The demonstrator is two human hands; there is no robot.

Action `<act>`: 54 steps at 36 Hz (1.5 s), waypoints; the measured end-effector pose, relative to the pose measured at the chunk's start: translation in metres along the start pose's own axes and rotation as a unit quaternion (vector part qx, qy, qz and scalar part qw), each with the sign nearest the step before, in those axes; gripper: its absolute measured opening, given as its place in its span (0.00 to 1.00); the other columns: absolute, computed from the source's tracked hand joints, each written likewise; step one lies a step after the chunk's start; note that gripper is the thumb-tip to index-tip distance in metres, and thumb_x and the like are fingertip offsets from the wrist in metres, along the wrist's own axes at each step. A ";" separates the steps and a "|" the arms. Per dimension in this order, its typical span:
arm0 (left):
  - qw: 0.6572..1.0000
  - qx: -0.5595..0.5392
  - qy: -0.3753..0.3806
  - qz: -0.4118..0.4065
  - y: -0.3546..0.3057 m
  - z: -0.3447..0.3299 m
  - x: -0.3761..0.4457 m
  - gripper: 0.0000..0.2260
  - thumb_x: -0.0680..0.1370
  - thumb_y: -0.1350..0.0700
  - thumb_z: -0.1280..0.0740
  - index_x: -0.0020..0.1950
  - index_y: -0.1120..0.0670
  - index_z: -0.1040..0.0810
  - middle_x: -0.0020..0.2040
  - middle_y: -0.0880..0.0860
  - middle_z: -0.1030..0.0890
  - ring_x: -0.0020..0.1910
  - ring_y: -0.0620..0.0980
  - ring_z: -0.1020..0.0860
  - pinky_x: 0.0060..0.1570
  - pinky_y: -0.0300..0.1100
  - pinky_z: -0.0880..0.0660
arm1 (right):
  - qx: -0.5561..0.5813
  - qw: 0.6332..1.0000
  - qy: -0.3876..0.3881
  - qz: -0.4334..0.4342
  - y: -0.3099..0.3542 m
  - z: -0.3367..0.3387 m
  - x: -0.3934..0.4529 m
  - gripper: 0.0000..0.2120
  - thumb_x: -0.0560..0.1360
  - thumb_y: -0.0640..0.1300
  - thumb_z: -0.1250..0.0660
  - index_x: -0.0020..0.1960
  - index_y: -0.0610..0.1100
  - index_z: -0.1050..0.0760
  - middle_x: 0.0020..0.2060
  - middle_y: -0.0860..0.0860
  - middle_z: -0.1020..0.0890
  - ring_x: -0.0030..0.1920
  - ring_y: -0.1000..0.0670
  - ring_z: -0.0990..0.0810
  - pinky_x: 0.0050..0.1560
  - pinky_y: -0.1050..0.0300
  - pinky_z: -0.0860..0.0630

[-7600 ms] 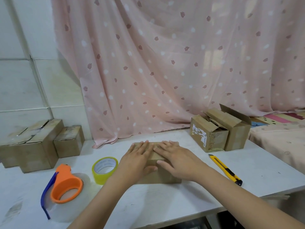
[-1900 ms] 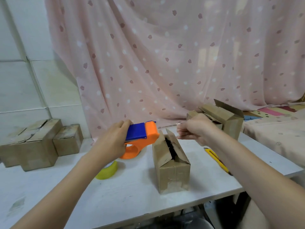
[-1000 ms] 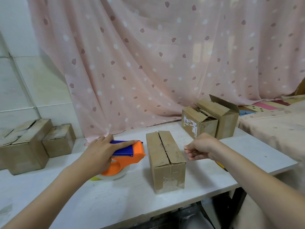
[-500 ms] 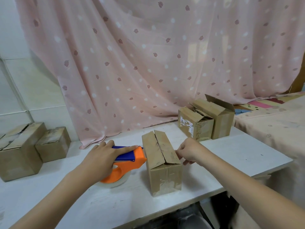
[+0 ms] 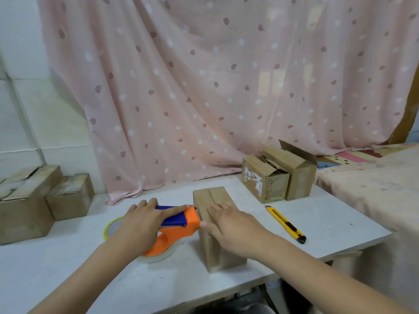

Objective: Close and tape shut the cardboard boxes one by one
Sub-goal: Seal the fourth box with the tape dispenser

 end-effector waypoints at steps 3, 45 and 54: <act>0.999 -0.023 0.007 0.024 0.002 -0.003 -0.005 0.41 0.78 0.57 0.38 0.71 0.25 0.64 0.47 0.49 0.36 0.44 0.51 0.36 0.45 0.43 0.37 | -0.013 1.000 0.004 0.024 0.002 -0.003 -0.002 0.44 0.74 0.69 0.65 0.80 0.42 0.44 0.79 0.46 0.42 0.80 0.48 0.49 0.77 0.50 0.46; 0.951 -0.241 0.187 -0.045 0.034 0.008 -0.004 0.36 0.72 0.47 0.26 0.67 0.18 0.42 0.45 0.42 0.23 0.37 0.43 0.29 0.39 0.34 0.31 | -0.094 0.994 -0.049 0.009 0.005 -0.016 -0.002 0.44 0.71 0.74 0.63 0.82 0.53 0.49 0.81 0.49 0.44 0.80 0.48 0.47 0.77 0.56 0.48; 0.927 -0.296 0.228 -0.021 0.037 0.013 -0.007 0.35 0.73 0.50 0.25 0.67 0.20 0.38 0.43 0.46 0.22 0.30 0.44 0.26 0.32 0.33 0.29 | -0.088 0.995 -0.035 -0.011 0.006 -0.015 -0.001 0.46 0.68 0.74 0.65 0.81 0.55 0.49 0.81 0.51 0.45 0.80 0.49 0.48 0.77 0.55 0.45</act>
Point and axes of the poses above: each hand's wrist, its own x-axis towards the middle knuckle, its own z-axis out of the back of the hand, y = z × x, the point moved 5 cm from there along x, towards the middle knuckle
